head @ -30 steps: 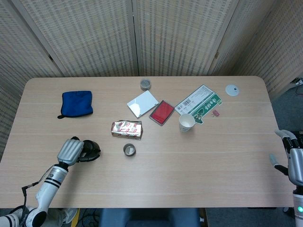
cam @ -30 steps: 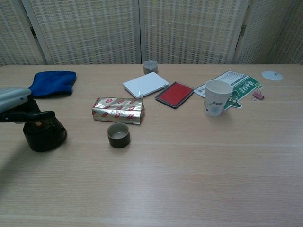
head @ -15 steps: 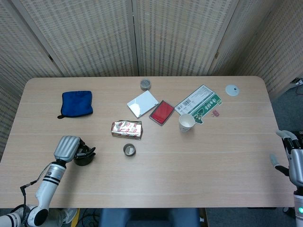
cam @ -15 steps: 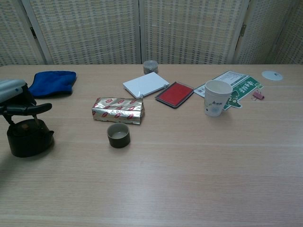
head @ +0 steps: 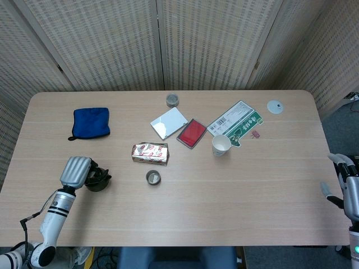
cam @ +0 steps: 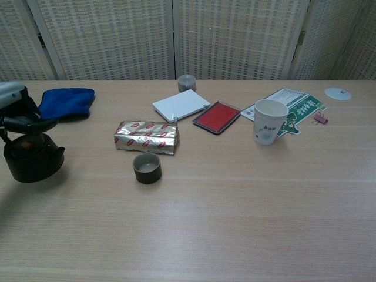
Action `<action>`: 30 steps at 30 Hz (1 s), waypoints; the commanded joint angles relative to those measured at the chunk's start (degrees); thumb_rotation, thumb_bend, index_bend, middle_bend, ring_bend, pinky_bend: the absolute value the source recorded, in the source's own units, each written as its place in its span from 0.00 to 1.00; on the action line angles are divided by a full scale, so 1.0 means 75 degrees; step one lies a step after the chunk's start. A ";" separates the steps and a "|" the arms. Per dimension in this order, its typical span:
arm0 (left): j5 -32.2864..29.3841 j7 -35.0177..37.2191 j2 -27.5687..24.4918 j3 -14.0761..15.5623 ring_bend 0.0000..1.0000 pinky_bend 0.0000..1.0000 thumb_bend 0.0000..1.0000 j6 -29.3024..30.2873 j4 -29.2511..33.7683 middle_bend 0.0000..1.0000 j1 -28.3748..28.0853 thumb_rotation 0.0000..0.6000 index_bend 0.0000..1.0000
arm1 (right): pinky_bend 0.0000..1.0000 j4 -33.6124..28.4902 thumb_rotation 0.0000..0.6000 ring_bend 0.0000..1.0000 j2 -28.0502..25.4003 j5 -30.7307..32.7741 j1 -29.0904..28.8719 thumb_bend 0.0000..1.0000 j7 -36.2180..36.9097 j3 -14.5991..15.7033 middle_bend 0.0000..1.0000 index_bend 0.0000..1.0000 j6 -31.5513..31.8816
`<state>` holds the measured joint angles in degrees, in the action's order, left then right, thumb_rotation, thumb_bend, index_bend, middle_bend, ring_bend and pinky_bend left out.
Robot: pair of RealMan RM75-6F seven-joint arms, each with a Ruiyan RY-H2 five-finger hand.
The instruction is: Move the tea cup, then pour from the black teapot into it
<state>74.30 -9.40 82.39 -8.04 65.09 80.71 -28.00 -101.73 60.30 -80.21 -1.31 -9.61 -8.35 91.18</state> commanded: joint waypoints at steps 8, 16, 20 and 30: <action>0.0232 -0.0210 -0.0194 -0.0086 0.96 0.67 0.36 0.0067 0.0510 1.00 -0.0187 0.57 1.00 | 0.25 -0.0055 1.00 0.18 -0.0088 -0.0033 0.0030 0.25 0.0026 -0.0055 0.24 0.24 0.0102; 0.0375 -0.0476 -0.0194 -0.0210 0.96 0.67 0.36 -0.0059 0.0872 1.00 -0.0513 0.61 1.00 | 0.25 -0.0072 1.00 0.18 -0.0116 -0.0072 0.0089 0.25 0.0054 -0.0042 0.24 0.24 0.0187; 0.0412 -0.0650 -0.0140 -0.0259 0.96 0.67 0.36 -0.0129 0.1006 1.00 -0.0679 0.61 1.00 | 0.25 -0.0080 1.00 0.18 -0.0126 -0.0085 0.0119 0.25 0.0069 -0.0033 0.24 0.24 0.0222; 0.0356 -0.1140 0.0216 -0.0303 0.96 0.67 0.36 -0.0298 0.0973 1.00 -0.1043 0.66 1.00 | 0.25 -0.0048 1.00 0.18 -0.0129 -0.0099 0.0172 0.25 0.0122 -0.0011 0.24 0.24 0.0254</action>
<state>77.08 -17.70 83.76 -10.25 62.97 88.16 -35.60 -102.10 59.32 -80.96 -0.03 -8.71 -8.45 93.09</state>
